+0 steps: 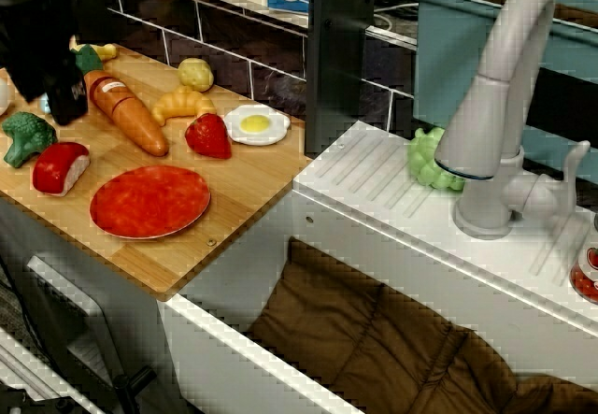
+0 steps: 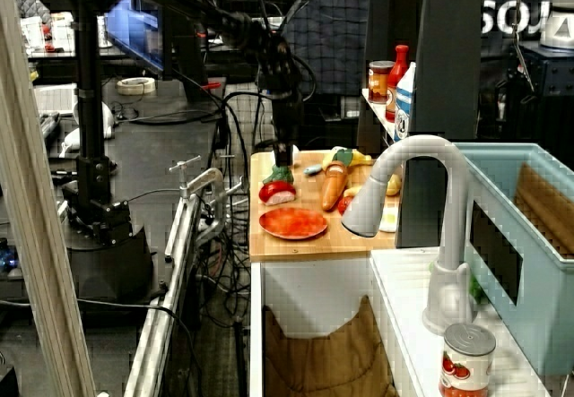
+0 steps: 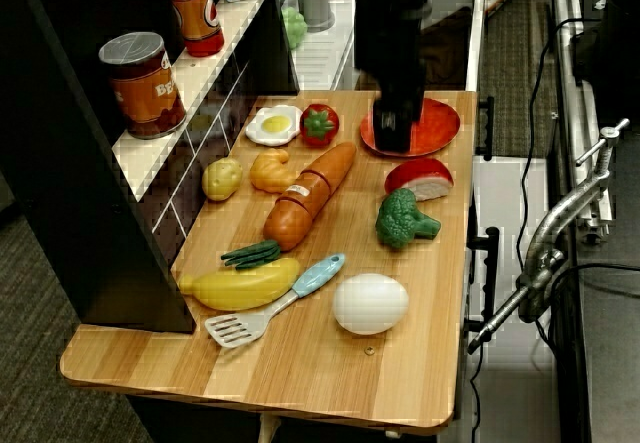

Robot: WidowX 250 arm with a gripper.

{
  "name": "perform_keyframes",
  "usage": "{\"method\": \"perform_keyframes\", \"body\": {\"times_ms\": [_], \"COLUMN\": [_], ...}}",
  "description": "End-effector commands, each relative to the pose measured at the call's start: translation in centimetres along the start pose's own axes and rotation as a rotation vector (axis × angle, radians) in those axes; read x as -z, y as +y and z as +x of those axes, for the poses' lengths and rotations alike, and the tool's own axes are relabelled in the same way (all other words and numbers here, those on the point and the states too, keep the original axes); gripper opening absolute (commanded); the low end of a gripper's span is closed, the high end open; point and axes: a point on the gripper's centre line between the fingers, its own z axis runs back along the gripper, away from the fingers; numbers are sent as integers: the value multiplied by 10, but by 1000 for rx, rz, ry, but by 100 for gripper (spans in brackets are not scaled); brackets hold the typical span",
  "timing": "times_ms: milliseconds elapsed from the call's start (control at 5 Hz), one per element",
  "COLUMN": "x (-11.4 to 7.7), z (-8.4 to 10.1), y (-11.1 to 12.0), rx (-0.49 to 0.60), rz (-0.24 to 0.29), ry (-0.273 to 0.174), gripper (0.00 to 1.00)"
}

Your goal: Put sushi on plate

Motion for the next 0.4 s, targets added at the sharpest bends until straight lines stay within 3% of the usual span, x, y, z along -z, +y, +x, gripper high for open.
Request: {"method": "perform_keyframes", "body": {"times_ms": [0,200], "x": [-5,-6], "z": [-1,-1], "y": [-2,-21], "rx": [-145,-254], "rz": [45,38], "ry": [-49,14], "gripper": [100,100]}}
